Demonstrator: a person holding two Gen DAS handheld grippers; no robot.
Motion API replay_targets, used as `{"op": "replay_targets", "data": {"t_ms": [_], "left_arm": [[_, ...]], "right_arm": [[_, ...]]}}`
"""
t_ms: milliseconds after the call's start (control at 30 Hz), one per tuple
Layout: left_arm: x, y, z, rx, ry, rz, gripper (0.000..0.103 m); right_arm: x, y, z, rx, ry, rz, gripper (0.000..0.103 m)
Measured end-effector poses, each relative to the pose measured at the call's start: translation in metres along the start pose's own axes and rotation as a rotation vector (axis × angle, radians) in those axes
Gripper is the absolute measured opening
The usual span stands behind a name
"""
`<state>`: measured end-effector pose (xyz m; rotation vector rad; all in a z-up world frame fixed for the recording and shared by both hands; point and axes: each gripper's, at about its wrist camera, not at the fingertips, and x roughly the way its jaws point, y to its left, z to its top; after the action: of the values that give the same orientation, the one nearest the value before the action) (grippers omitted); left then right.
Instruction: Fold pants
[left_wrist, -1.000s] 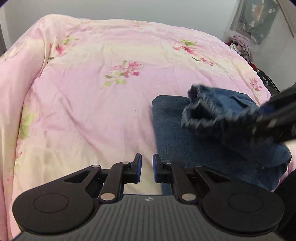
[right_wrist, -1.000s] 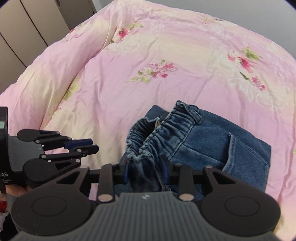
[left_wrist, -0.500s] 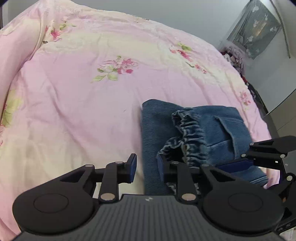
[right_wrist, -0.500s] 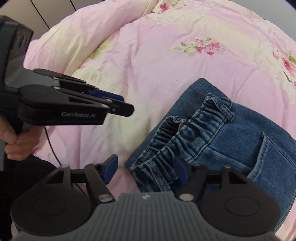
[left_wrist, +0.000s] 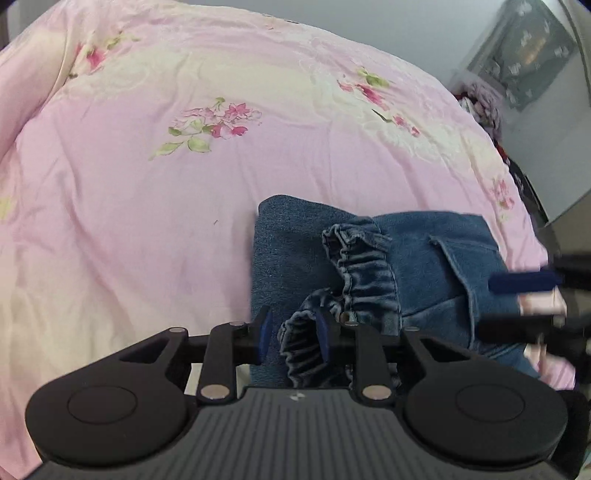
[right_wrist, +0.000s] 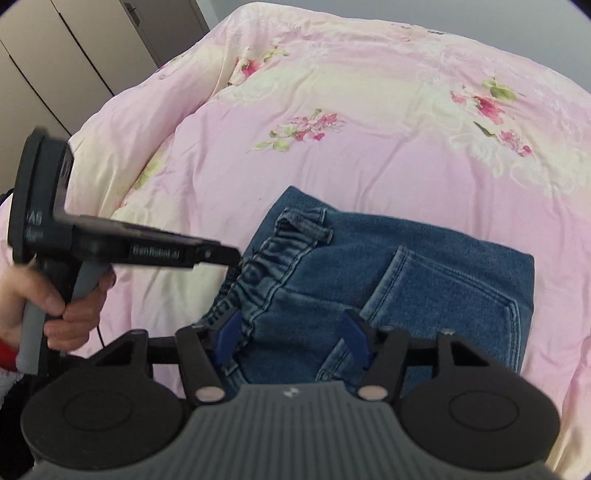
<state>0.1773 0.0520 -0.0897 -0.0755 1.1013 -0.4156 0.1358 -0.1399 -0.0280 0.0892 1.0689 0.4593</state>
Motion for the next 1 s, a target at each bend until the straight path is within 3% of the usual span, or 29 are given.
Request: {"op": "replay_targets", "data": {"t_ms": [200,533,600,733,900,1000], "left_arm": [[0.018,0.002,-0.008,0.136,0.047,-0.002,0.030],[0.038,0.017,-0.013,0.123,-0.030,-0.142,0.033],[0.040,0.018,-0.013,0.114,-0.042,-0.151,0.030],[0.039,0.016,-0.018,0.117,-0.077,-0.159,0.027],[0.039,0.014,-0.017,0.071,-0.082,-0.165,0.020],[0.035,0.014,-0.012,0.024,-0.082,-0.184,0.016]], "right_arm": [[0.041,0.009,0.044,0.083,0.022,-0.040,0.058],[0.131,0.033,0.059,0.043,0.148,-0.270,0.062],[0.140,0.029,0.057,0.045,0.154,-0.294,0.056],[0.124,0.015,0.046,0.073,0.090,-0.238,0.042],[0.059,0.001,0.036,0.068,-0.021,-0.124,0.037],[0.018,0.002,0.030,0.039,-0.033,-0.028,0.037]]}}
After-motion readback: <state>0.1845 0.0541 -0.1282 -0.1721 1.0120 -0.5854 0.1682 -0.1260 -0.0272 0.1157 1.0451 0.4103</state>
